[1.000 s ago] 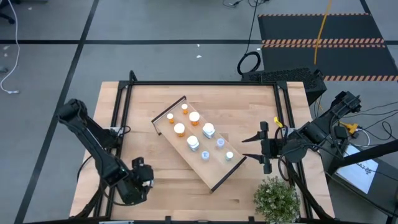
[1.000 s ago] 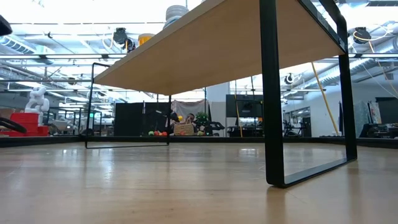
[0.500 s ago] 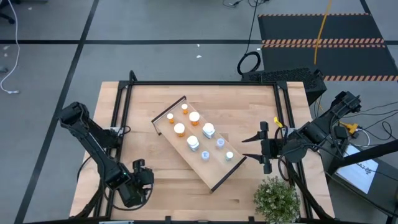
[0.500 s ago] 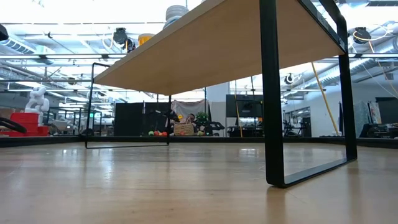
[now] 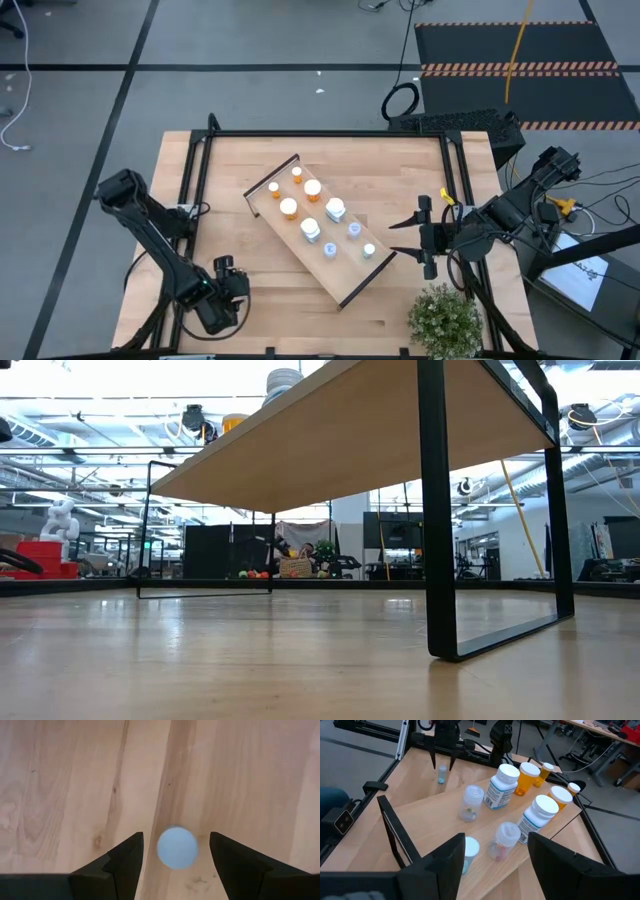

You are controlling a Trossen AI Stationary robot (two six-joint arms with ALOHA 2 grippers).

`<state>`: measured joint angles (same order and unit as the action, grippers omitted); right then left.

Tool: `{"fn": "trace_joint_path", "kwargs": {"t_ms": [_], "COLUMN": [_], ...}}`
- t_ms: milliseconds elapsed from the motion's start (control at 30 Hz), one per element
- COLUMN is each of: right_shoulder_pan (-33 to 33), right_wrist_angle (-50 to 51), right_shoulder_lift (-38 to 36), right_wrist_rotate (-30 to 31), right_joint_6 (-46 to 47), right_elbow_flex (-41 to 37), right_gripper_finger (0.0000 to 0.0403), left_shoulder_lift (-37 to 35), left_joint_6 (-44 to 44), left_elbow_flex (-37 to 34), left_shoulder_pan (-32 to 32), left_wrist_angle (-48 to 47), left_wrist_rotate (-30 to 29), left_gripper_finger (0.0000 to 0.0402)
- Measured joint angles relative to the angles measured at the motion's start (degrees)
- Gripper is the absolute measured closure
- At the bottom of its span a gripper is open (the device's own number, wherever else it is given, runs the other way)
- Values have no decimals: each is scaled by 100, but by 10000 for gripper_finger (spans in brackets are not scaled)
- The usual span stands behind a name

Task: Pick and place medicine bottles onto shelf by color
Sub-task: Put the blue pill bottle on the shelf aligned with the blue pill bottle

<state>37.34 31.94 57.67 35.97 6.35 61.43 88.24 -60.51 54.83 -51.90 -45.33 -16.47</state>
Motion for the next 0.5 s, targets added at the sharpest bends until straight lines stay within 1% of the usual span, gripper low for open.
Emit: {"fn": "trace_joint_path", "kwargs": {"t_ms": [500], "right_shoulder_pan": [0], "right_wrist_angle": [0], "right_shoulder_lift": [0], "right_wrist_rotate": [-2], "right_joint_6": [22], "right_elbow_flex": [0], "right_gripper_finger": [191], "left_shoulder_lift": [66], "left_joint_6": [-29], "left_elbow_flex": [-2], "left_shoulder_pan": [13], "left_wrist_angle": [-14], "left_wrist_rotate": [11], "left_gripper_finger": [172]}}
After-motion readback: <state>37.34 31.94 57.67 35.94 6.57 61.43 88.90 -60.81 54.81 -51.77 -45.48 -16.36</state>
